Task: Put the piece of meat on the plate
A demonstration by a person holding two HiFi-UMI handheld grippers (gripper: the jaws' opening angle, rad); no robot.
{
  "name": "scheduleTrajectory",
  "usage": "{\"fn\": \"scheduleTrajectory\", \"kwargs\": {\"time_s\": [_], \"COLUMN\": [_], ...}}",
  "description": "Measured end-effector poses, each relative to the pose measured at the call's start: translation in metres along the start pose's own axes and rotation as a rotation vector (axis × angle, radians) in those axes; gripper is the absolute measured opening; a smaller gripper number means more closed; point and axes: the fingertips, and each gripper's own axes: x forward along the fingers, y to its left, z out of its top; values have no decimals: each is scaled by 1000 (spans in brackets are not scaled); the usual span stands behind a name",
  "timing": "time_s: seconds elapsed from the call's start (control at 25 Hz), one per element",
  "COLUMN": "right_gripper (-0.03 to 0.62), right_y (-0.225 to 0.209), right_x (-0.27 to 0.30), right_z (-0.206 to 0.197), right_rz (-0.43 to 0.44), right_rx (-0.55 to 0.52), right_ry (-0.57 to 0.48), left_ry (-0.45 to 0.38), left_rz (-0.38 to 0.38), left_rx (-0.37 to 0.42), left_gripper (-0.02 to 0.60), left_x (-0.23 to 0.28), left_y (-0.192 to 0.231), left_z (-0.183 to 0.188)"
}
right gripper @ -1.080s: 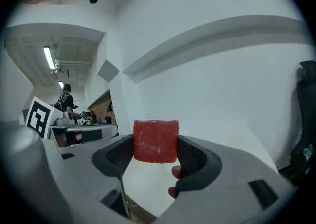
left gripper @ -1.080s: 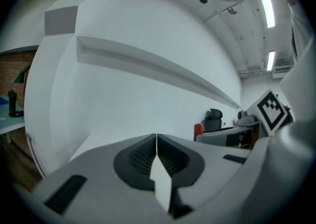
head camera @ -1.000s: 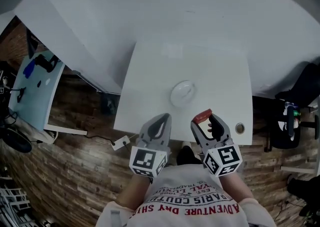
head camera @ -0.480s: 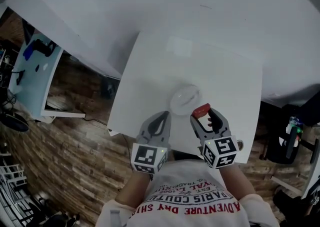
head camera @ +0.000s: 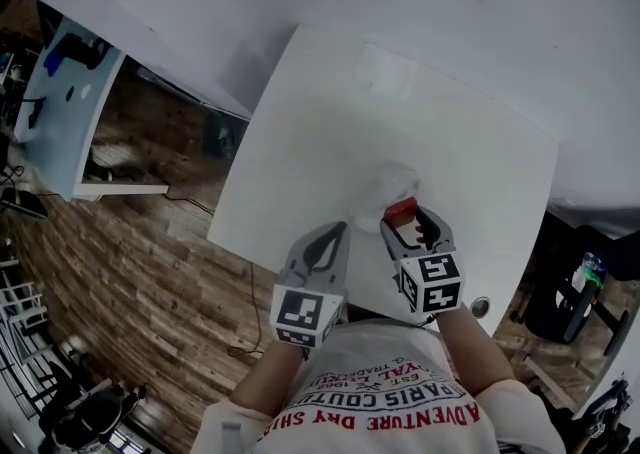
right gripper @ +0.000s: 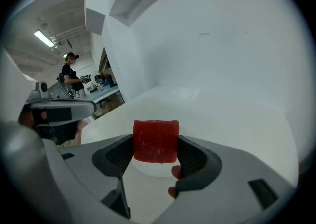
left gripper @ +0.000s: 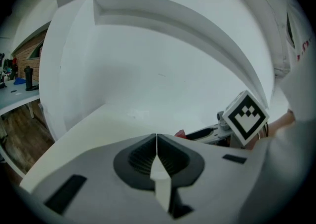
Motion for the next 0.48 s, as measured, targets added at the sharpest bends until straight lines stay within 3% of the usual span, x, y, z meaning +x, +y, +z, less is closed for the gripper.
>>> {"fn": "scheduleTrajectory", "kwargs": {"time_s": [0.24,0.48], "right_gripper": [281,281], "right_y": [-12,-13], "right_x": [43,63], "right_z": [-21,-32], "right_rz": [-25,-41], "right_rx": [-16,-33], "right_ry": [121,176], "left_ry": [16,40], "left_rz": [23,13], "left_rx": [-28,-79], "left_gripper": [9,9], "left_x": [12,12], "left_y": [16,14], "left_z": [-13,-26]}}
